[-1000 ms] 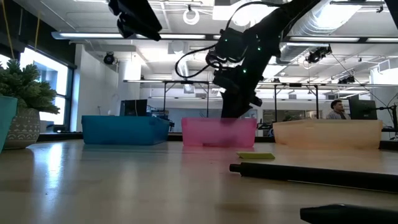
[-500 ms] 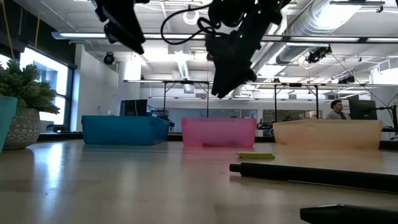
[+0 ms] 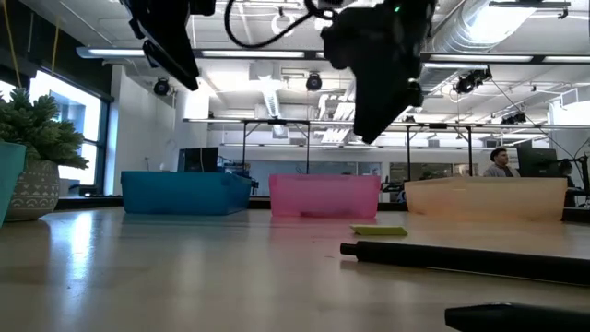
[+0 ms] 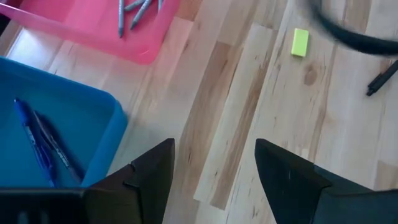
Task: Sort crayons/erasers/pens/pencils in bins
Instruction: Put the black pen into the blue bin
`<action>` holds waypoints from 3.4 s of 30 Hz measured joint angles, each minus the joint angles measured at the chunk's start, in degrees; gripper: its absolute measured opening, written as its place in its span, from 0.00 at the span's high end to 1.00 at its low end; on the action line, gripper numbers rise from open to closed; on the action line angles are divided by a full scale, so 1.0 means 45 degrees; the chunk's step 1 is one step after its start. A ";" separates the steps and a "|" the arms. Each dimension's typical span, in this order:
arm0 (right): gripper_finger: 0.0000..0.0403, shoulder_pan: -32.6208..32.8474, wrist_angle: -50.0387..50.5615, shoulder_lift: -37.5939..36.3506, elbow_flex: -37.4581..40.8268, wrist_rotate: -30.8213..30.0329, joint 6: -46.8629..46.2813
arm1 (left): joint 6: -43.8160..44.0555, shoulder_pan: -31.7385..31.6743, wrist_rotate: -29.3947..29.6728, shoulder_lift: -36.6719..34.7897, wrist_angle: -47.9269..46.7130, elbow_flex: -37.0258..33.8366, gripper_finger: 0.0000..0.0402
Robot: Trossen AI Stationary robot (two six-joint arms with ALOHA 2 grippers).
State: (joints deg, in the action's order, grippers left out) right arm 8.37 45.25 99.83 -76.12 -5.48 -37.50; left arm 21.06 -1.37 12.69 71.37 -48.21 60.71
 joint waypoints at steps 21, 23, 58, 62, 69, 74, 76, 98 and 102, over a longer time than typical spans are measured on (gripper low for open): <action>0.68 0.4421 -0.1450 0.0791 0.0024 0.0389 -0.2532 | 0.0962 0.0000 -0.0015 0.0005 0.0024 0.0000 0.48; 0.68 0.4721 -0.1593 0.0915 0.0024 0.0423 -0.3045 | 0.0957 0.0000 -0.0015 0.0005 0.0027 0.0000 0.48; 0.69 0.6403 -0.2366 0.3574 -0.0045 0.0271 -0.5656 | 0.0962 0.0000 0.0029 0.0010 0.0102 0.0000 0.48; 0.72 0.6403 -0.1982 0.3666 -0.0062 0.0218 -0.6457 | 0.0962 0.0000 0.0034 0.0010 0.0105 0.0000 0.48; 0.79 0.6296 -0.1325 0.3701 -0.0060 0.0084 -0.8025 | 0.0962 0.0000 0.0034 0.0010 0.0117 0.0000 0.48; 0.82 0.6144 -0.0217 0.3701 -0.0058 0.0146 -0.8267 | 0.0960 0.0003 0.0034 0.0010 0.0117 0.0000 0.48; 0.84 0.6076 -0.0061 0.3703 -0.0049 0.0194 -0.8060 | 0.0957 0.0000 0.0029 0.0010 0.0112 0.0000 0.48; 0.99 0.5838 0.0081 0.3711 -0.0005 -0.0251 -0.6789 | 0.0515 0.0633 -0.1477 0.0010 -0.1117 0.0000 0.48; 0.99 0.5975 0.0084 0.3731 -0.0205 -0.0326 -0.6657 | 0.0321 0.1364 -0.1409 0.0010 -0.0975 0.0000 0.48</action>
State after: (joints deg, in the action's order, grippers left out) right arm 35.26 45.63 116.62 -77.04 -6.94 -67.46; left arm 22.50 4.77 6.35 71.42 -52.59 60.71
